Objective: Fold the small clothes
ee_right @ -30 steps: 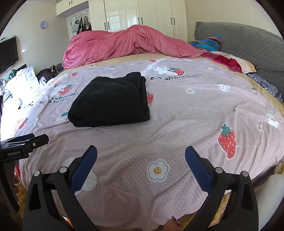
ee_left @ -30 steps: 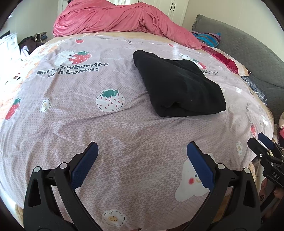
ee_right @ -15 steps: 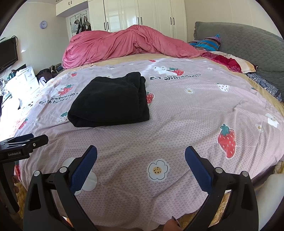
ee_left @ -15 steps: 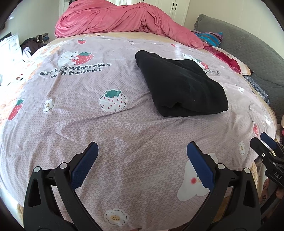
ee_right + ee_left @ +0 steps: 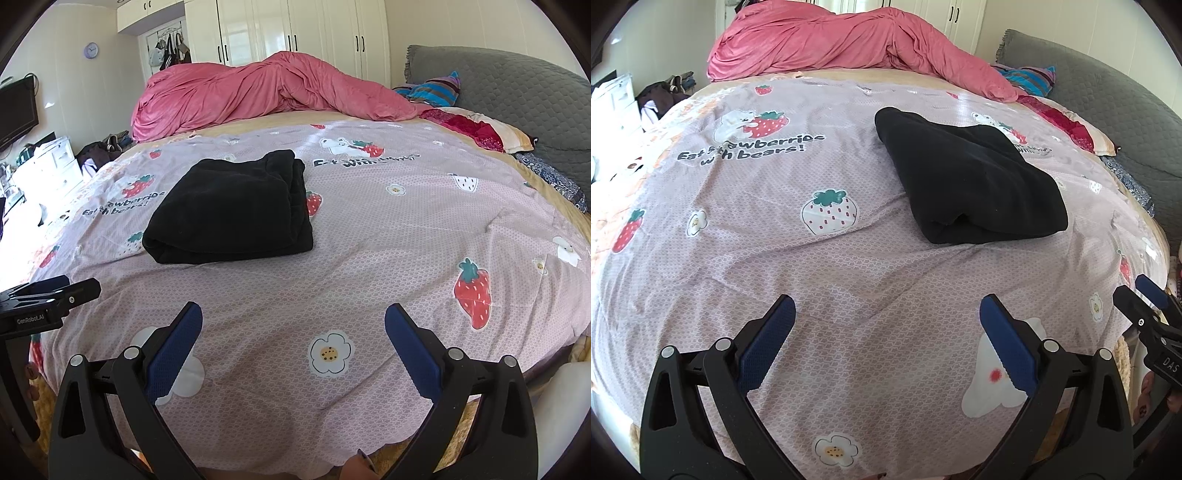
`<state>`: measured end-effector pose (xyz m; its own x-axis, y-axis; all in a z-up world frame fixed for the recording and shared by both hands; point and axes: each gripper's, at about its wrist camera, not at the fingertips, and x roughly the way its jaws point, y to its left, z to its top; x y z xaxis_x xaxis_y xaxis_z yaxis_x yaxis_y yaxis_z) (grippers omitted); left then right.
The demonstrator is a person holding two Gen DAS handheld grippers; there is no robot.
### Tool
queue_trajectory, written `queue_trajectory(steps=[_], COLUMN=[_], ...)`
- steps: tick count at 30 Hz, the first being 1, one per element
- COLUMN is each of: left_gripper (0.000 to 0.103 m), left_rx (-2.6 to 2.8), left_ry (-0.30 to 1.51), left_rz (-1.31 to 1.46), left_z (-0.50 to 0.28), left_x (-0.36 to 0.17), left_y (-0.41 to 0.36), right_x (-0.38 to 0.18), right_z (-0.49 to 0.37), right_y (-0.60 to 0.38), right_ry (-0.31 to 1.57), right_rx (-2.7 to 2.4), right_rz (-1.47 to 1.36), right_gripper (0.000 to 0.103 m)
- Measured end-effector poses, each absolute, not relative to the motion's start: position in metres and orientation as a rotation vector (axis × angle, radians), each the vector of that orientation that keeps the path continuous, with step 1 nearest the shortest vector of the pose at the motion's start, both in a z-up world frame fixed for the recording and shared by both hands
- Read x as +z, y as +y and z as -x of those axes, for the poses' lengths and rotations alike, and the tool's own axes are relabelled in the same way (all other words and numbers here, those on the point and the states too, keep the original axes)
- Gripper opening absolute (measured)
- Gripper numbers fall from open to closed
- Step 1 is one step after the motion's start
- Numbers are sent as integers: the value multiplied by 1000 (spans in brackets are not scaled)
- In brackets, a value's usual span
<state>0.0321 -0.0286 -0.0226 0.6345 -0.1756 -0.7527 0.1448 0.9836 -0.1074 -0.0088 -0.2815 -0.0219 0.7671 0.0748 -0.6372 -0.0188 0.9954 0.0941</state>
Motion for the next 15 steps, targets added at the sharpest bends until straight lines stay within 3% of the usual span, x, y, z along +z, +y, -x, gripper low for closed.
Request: queue_trajectory(steps=[15], left_gripper=[94], left_rx=[-163], left_ry=[862], left_rz=[17], left_z=[-31], left_x=[-22], left_y=[-28], right_x=[-20], right_z=[10], right_y=[-278], right_ry=[690], right_rx=[48], right_rz=[-79], right_gripper=[99])
